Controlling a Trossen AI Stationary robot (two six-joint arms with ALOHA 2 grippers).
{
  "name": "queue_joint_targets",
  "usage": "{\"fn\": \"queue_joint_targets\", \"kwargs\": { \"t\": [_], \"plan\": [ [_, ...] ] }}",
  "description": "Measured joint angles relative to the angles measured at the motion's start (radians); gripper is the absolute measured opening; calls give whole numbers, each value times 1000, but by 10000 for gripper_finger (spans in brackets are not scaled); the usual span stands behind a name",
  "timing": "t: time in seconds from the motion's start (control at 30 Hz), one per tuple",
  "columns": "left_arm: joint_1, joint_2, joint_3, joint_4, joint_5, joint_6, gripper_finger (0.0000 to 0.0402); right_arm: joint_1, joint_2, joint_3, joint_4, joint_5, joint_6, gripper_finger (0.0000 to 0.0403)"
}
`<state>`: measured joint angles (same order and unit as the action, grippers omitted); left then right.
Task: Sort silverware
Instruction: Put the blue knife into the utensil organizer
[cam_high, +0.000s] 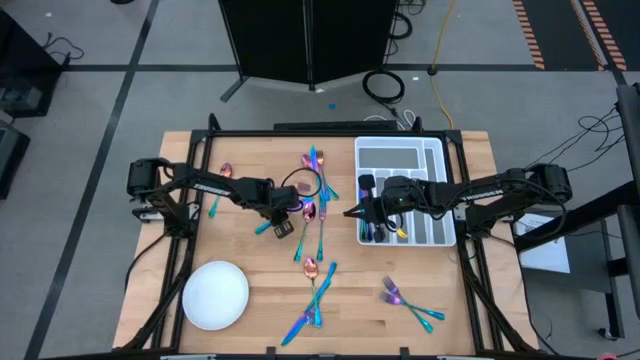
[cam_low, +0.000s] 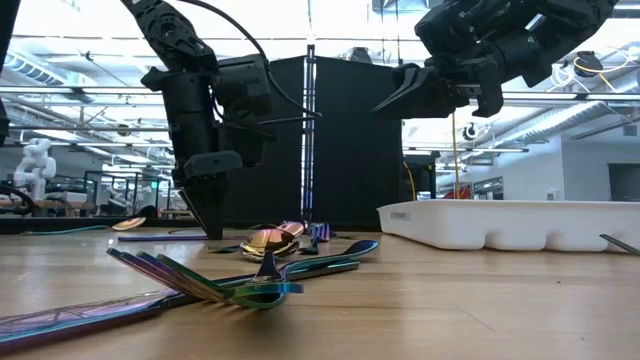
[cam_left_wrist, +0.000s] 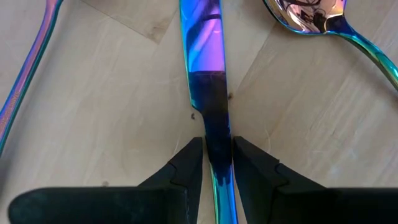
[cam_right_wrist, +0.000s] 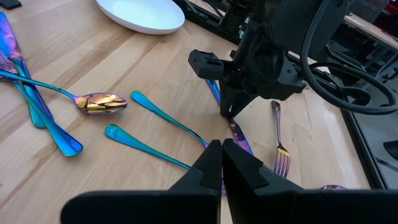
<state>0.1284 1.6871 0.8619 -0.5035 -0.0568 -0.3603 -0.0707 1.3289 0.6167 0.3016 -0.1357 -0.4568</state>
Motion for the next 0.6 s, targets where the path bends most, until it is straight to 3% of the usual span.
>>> {"fn": "queue_joint_targets", "kwargs": {
  "t": [0.6],
  "plan": [
    [0,-5,-1,0,2,-23,88,0,0,0,0,0,0,0]
  ]
}}
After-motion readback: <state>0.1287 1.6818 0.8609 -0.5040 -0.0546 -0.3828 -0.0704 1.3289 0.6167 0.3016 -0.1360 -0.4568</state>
